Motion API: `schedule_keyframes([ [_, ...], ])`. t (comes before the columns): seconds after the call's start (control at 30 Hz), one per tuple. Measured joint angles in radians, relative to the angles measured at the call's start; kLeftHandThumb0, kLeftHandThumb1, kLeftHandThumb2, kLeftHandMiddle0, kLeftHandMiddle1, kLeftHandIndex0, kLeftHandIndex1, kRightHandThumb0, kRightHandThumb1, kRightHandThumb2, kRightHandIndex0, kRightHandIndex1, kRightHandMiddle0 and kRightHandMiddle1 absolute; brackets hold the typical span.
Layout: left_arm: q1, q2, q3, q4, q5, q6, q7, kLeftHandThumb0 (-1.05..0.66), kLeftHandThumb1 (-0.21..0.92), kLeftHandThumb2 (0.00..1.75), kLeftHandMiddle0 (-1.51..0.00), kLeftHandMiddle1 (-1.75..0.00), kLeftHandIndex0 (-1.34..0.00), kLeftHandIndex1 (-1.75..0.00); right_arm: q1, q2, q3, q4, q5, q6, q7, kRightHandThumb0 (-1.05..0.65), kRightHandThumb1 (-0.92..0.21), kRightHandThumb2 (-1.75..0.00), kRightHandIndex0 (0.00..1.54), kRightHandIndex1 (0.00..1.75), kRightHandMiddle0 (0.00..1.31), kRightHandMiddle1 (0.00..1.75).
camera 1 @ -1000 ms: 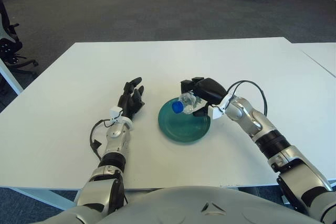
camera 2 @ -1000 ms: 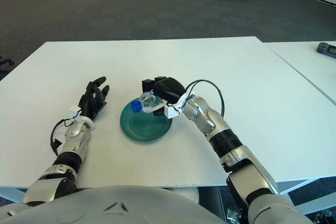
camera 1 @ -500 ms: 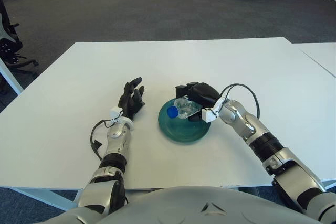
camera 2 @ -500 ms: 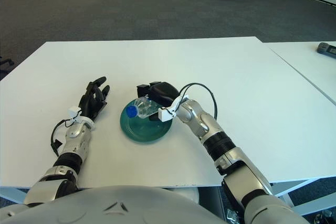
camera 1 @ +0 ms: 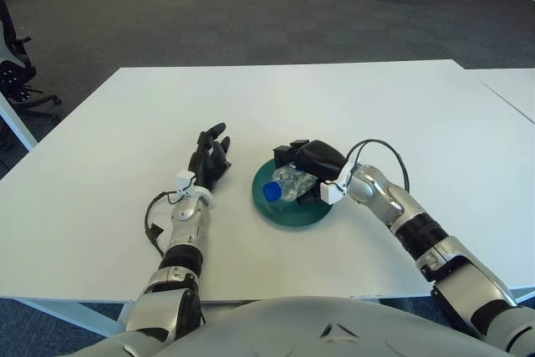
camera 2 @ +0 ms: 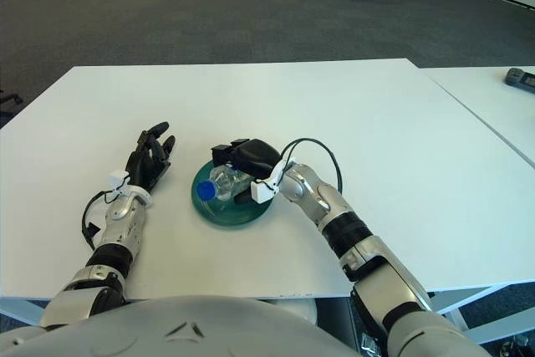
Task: Put the bottle into the plate.
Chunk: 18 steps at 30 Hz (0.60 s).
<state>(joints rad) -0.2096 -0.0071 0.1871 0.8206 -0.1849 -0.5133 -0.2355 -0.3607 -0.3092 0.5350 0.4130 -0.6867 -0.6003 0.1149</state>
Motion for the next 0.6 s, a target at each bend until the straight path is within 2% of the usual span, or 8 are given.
schedule_keyframes([
  [0.07,0.0,-0.001,0.0,-0.001,-0.001,0.0,0.0,-0.85,0.92,0.97,-0.42,-0.02,0.0,-0.84,-0.005,-0.005,0.007,0.015,-0.01,-0.025,-0.006,-0.9,-0.89,-0.46,0.08,1.24,0.06,1.39],
  [0.17,0.0,-0.003,0.001,-0.001,-0.002,0.0,0.0,-0.85,0.92,0.96,-0.42,-0.02,0.0,-0.86,-0.013,-0.011,0.01,0.03,-0.018,-0.047,-0.012,-0.99,-0.91,-0.44,0.05,0.97,0.02,1.19],
  [0.2,0.0,-0.004,0.001,-0.002,-0.004,0.001,-0.001,-0.84,0.92,0.95,-0.42,-0.02,0.0,-0.86,-0.017,-0.013,0.01,0.034,-0.019,-0.053,-0.012,-1.01,-0.91,-0.45,0.07,0.77,0.01,1.1],
  [0.27,0.0,-0.005,0.003,-0.003,-0.008,0.003,-0.003,-0.83,0.92,0.93,-0.43,-0.02,0.0,-0.85,-0.028,-0.021,0.011,0.037,-0.019,-0.067,-0.008,-1.03,-0.92,-0.48,0.09,0.39,0.01,0.82],
  [0.33,0.0,-0.007,0.006,-0.004,-0.011,0.004,-0.007,-0.82,0.92,0.92,-0.44,-0.02,0.0,-0.83,-0.041,-0.03,0.012,0.036,-0.019,-0.079,0.009,-1.04,-0.92,-0.54,0.05,0.2,0.0,0.6],
  [0.37,0.0,-0.008,0.007,-0.004,-0.014,0.004,-0.009,-0.82,0.92,0.92,-0.44,-0.02,0.0,-0.82,-0.048,-0.035,0.012,0.034,-0.018,-0.08,0.02,-1.04,-0.92,-0.59,0.03,0.13,0.0,0.48],
  [0.47,0.0,-0.01,0.009,-0.004,-0.021,0.007,-0.019,-0.81,0.92,0.92,-0.45,-0.03,0.0,-0.8,-0.058,-0.05,0.012,0.018,-0.015,-0.076,0.059,-1.05,-0.92,-0.68,0.01,0.04,0.0,0.29],
  [0.6,0.002,-0.011,0.011,-0.009,-0.035,0.01,-0.038,-0.79,0.92,0.92,-0.48,-0.04,0.0,-0.8,-0.058,-0.055,0.012,0.004,-0.005,-0.063,0.095,-1.05,-0.92,-0.72,0.0,0.01,0.0,0.17],
])
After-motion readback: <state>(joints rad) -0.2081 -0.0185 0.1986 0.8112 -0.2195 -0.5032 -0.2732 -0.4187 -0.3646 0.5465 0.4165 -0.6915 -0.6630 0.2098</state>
